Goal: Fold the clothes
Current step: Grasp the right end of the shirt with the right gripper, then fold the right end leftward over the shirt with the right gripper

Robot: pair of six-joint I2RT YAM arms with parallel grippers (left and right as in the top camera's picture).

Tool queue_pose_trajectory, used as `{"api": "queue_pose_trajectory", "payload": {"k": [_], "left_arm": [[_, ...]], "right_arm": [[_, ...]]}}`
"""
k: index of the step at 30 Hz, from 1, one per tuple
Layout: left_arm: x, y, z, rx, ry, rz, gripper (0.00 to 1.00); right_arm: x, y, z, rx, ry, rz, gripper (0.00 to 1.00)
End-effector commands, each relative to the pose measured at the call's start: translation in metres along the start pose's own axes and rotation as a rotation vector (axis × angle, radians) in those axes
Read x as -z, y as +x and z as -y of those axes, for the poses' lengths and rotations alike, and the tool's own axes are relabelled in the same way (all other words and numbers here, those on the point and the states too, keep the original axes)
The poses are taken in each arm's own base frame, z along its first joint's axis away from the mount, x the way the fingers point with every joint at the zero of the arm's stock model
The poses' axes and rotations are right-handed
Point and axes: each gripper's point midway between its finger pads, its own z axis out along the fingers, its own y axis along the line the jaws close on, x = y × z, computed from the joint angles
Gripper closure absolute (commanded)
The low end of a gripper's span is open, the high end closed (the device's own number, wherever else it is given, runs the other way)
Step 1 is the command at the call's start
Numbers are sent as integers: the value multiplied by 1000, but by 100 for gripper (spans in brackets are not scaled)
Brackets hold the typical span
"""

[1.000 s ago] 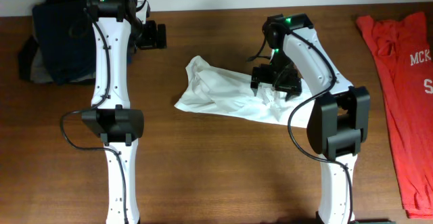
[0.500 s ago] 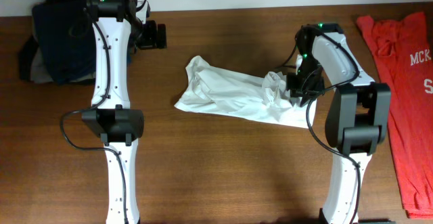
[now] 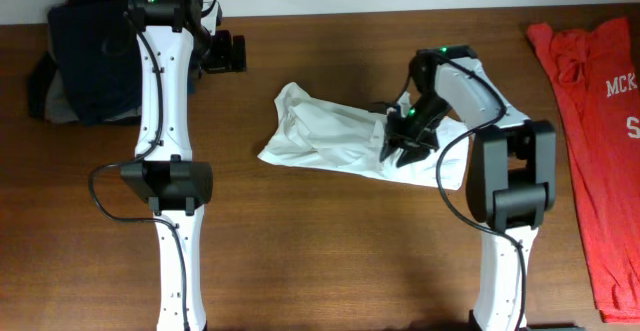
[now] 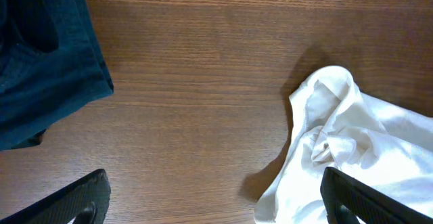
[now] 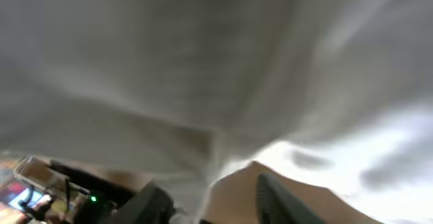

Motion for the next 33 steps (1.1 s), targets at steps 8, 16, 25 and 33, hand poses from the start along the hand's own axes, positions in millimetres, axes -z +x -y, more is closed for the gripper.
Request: {"api": "queue_pose_trajectory", "payload": {"k": [8, 16, 25, 33], "left_arm": [[2, 0, 4, -5, 12, 5, 1], [2, 0, 4, -5, 12, 5, 1], [8, 2, 34, -47, 256, -7, 1], [-28, 37, 46, -95, 644, -187, 1]], "right_arm": [[80, -45, 27, -10, 135, 271, 68], [17, -65, -16, 18, 184, 294, 96], [177, -56, -38, 25, 126, 568, 1], [284, -40, 123, -347, 76, 728, 1]]}}
